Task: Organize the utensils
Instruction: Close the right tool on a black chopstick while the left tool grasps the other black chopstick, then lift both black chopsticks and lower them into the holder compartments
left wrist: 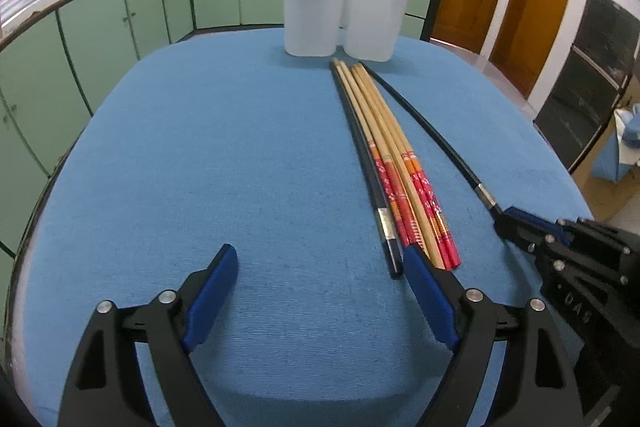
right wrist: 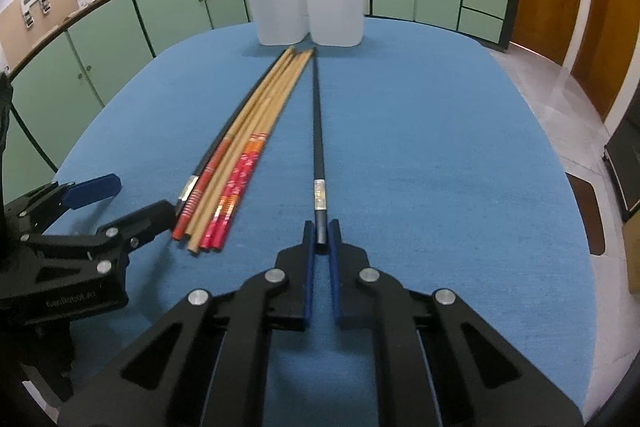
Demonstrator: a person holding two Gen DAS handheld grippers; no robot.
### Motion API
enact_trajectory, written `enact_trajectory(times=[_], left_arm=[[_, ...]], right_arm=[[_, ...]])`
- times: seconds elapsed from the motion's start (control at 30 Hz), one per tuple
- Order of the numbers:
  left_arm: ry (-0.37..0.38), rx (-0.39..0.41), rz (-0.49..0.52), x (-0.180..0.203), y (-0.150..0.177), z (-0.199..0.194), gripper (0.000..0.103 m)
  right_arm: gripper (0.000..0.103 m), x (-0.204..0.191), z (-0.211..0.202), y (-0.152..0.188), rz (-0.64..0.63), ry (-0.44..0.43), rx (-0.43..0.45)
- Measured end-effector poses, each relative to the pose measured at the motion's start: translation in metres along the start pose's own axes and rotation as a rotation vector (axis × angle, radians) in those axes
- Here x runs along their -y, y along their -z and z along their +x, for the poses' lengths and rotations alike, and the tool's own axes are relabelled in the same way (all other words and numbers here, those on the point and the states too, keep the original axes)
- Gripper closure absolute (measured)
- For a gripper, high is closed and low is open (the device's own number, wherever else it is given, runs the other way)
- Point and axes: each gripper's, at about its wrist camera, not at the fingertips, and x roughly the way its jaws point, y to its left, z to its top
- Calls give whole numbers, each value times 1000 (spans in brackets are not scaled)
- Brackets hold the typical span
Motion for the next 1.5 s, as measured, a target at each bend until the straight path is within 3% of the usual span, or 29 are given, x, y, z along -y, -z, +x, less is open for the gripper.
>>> enact_trajectory(times=[0.17, 0.4, 0.67, 0.77, 0.87, 1.03, 1.13, 1.23, 1.5], left_arm=[[-28, -11, 23, 4, -1, 4, 16], [-99, 2, -37, -13, -1, 0, 16], [-83, -1, -15, -9, 2, -1, 17], [-87, -4, -13, -10, 1, 0, 23], [-73, 6, -6, -8, 0, 0, 40], [-41, 16, 39, 6, 0, -1, 76], [-15, 18, 42, 9, 0, 0, 89], [-4, 18, 42, 11, 0, 0, 96], [10, 73, 14, 5, -8, -25, 97]], right_arm=[[97, 3, 8, -5, -1, -1, -1], [96, 6, 10, -6, 4, -12, -3], [96, 8, 9, -6, 13, -23, -4], [96, 8, 9, -6, 14, -26, -5], [96, 9, 9, -6, 11, -25, -5], [96, 8, 9, -7, 8, -24, -4], [97, 9, 9, -6, 11, -27, -2], [97, 8, 8, -6, 9, -27, 2], [97, 5, -11, -10, -25, -22, 77]])
